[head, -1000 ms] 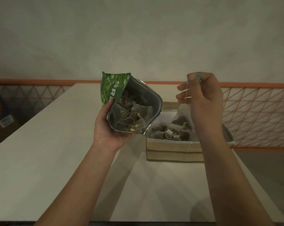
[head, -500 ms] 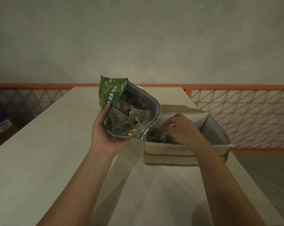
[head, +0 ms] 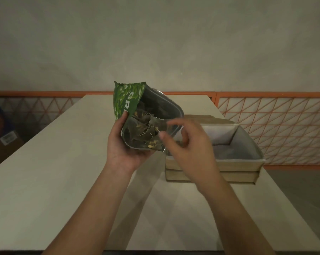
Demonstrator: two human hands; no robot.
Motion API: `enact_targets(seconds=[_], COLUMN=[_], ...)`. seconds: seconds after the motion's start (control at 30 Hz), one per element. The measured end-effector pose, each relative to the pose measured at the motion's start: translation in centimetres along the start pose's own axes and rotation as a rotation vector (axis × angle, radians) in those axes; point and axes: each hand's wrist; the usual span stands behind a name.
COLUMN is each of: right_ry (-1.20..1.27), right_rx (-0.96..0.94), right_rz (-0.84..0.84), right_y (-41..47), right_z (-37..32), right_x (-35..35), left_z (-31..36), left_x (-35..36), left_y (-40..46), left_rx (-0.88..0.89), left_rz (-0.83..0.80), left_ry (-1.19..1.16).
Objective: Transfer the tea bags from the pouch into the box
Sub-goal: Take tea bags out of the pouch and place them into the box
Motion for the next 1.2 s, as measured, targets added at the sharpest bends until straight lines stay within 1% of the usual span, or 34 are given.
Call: enact_targets(seconds=[0.07,0.1,0.17,0.23,0.3,0.37,0.53,0.67,0.73,0.8,0.93,0.97,1.07,1.1,1.13,1.2], right_ry=[-0.207,-0.253,-0.241,-0.137,0.043,0.226,0.493,0.587,0.539,0.453,0.388,0.305,-0.149,-0.249,-0.300,-0.306], right_rx=[-0.075,-0.099,-0.105,-0.051,0.041,0.101,0.141,0.173,0.188,0.224,0.275,0.275,0.242,0.231,0.218,0.191], right_rz=[0.019,0.018,0.027,0.038,0.043,0.086,0.205,0.330,0.331,0.248,0.060,0.014,-0.223,-0.280,-0.310,-0.342], right_y=[-0.2,-0.3,-0.5,-0.4,-0.1,0.4,1.1,1.7,1.9,2.3,2.6,2.7,3.0,3.0,3.0,3.1], right_z=[0.1,0.2,0.4,0.4,0.2,0.2,0.9,1.8,2.6,3.5,4.6,4.9,6.1,6.2,6.3,6.1], right_x=[1.0,1.3,1.7,1.2,0.2,-1.0,-3.2,-4.6,-4.8,-4.6,-3.9,-3.7,-3.0,-3.0,-2.9,-2.9], left_z=[0.0,0.0,0.0,0.0,-0.1,-0.2,-0.6,-0.7,-0.8,-0.9,-0.8,-0.7,-0.7,-0.7,-0.7,-0.6], left_x=[0.1,0.1,0.2,0.2,0.2,0.4,0.3,0.3,0.4,0.4,0.2,0.1,0.0,0.0,0.0,-0.1], left_y=[-0.1,-0.1,-0.1,-0.1,-0.1,-0.1,0.0,0.2,0.2,0.2,0.4,0.4,0.5,0.5,0.5,0.6], left_rx=[0.005,0.002,-0.012,-0.022,-0.023,-0.022,-0.020,-0.036,-0.035,-0.035,-0.044,-0.048,-0.056,-0.055,-0.055,-0.053], left_rz=[-0.013,-0.023,-0.028,-0.032,-0.036,-0.039,-0.042,-0.059,-0.061,-0.065,-0.079,-0.082,-0.096,-0.100,-0.103,-0.104], left_ry=[0.010,0.009,-0.007,-0.023,-0.035,-0.047,-0.049,-0.056,-0.054,-0.050,-0.069,-0.071,-0.070,-0.069,-0.068,-0.067])
Point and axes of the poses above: each hand's wrist, its own y-axis towards the middle knuckle, its own x-axis out of the palm, z = x × y, and after that the axes turned 15 degrees about -y, right-handed
